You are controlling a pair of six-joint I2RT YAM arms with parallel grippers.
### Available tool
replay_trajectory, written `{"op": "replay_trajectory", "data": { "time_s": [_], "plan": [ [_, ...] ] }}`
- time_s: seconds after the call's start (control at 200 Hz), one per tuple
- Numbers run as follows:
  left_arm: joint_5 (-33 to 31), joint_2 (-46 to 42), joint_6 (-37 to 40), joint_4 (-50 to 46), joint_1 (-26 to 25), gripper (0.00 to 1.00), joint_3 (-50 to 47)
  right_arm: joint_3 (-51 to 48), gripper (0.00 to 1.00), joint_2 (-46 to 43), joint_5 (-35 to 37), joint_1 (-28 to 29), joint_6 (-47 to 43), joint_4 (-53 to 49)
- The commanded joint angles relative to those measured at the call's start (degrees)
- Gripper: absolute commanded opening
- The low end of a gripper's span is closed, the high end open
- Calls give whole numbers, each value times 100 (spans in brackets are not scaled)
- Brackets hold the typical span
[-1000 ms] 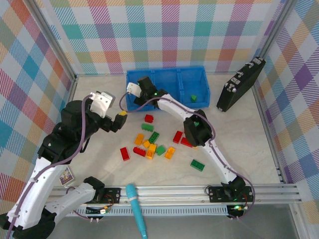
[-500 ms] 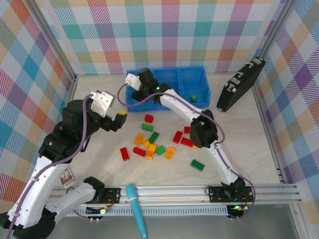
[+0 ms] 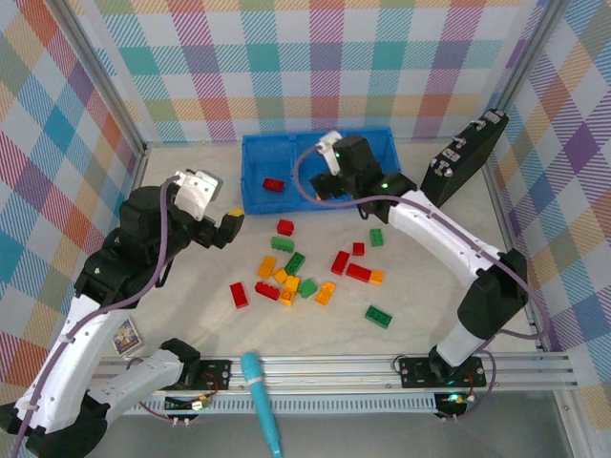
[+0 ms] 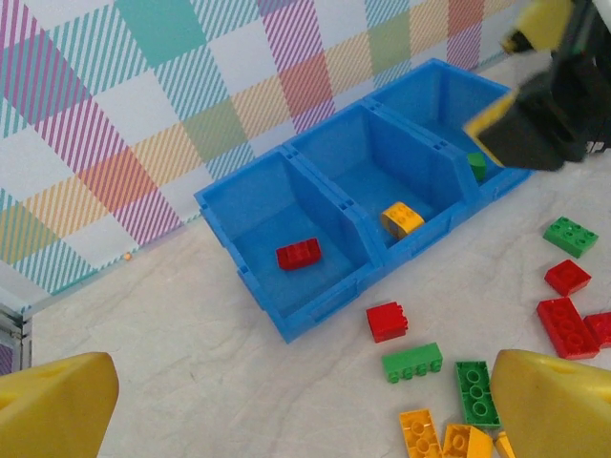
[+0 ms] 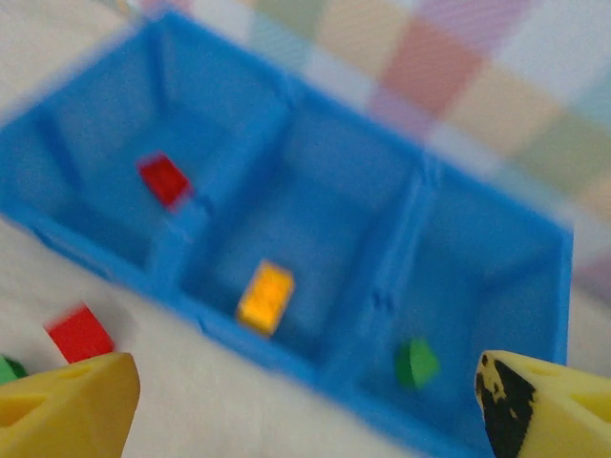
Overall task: Sort the legos into containers by color
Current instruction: Pick up the lego from the center of the table.
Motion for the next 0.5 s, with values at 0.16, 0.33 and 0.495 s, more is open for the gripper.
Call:
{"op": "replay_trajectory", "data": {
  "time_s": [0.16, 0.33, 0.495],
  "plan": [
    [-25, 180, 46, -137, -78, 100, 225, -1298, 92, -951, -641, -1006, 2206, -1269],
    [-65, 333, 68, -291, -78, 100, 389, -1470, 92, -546, -1237, -1328, 2384, -1586],
    [-165, 282, 114, -338, -77, 100, 422, -1556, 92, -15, -1497, -1460, 2337, -1336]
  ]
}}
